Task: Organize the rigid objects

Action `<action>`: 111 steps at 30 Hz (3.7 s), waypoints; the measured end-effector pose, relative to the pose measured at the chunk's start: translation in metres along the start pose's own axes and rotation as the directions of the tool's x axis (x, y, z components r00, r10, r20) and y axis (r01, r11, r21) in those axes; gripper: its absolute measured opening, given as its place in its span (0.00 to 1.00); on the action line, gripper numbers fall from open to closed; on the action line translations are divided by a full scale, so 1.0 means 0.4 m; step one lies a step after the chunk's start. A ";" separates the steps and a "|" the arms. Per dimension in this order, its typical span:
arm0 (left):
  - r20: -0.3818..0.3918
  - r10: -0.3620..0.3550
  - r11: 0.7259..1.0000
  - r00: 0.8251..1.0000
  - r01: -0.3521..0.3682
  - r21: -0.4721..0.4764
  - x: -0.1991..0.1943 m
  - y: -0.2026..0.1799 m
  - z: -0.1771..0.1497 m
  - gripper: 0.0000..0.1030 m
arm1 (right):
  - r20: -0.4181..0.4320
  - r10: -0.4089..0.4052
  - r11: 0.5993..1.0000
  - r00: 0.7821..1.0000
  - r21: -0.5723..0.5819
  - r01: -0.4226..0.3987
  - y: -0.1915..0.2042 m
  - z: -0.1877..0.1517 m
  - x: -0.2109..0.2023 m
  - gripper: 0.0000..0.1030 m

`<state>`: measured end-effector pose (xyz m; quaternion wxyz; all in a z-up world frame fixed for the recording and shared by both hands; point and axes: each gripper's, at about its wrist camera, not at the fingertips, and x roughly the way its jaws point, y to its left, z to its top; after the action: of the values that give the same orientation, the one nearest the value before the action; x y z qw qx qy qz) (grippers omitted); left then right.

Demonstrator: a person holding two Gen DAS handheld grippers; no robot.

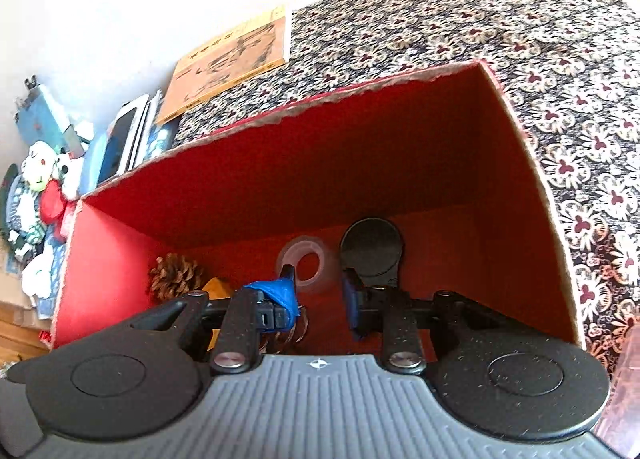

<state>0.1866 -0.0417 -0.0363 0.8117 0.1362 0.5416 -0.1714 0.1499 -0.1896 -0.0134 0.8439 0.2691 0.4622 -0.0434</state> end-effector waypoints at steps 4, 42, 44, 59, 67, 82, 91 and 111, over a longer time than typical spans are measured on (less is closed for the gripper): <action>-0.002 0.012 1.000 1.000 -0.012 -0.006 0.001 0.000 0.000 0.45 | 0.009 -0.026 1.000 1.000 0.010 0.026 0.002 0.000 -0.001 0.08; 0.037 0.084 0.996 0.996 -0.084 0.002 -0.001 -0.009 -0.011 0.46 | 0.087 -0.061 0.998 0.994 0.029 0.059 0.006 -0.014 -0.025 0.08; 0.039 0.086 0.996 0.995 -0.086 0.000 -0.002 -0.008 -0.011 0.46 | 0.085 -0.063 0.998 0.994 0.029 0.061 0.008 -0.014 -0.024 0.08; 0.052 0.081 0.997 0.995 -0.081 -0.011 -0.006 -0.007 -0.014 0.46 | 0.083 -0.059 0.998 0.995 0.023 0.057 0.011 -0.014 -0.026 0.08; 0.072 0.083 0.997 0.994 -0.082 -0.012 -0.009 -0.008 -0.018 0.46 | 0.069 -0.055 0.998 0.996 0.018 0.054 0.013 -0.012 -0.023 0.08; 0.117 0.106 0.994 0.987 -0.107 -0.002 -0.023 -0.019 -0.024 0.56 | 0.068 -0.104 0.994 0.992 -0.034 0.106 0.038 -0.009 -0.035 0.09; 0.161 0.128 0.991 0.979 -0.121 -0.050 -0.101 0.000 -0.030 0.61 | 0.137 -0.096 0.994 0.986 -0.047 0.103 0.040 -0.028 -0.111 0.10; 0.196 0.233 0.968 0.953 -0.207 -0.144 -0.318 -0.053 -0.207 0.67 | 0.178 0.047 0.991 0.983 -0.133 -0.023 0.018 -0.210 -0.344 0.13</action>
<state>0.0636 -0.0108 0.0497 0.8854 0.1271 0.4431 -0.0600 0.0103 -0.1661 0.0642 0.8987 0.2164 0.3808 -0.0226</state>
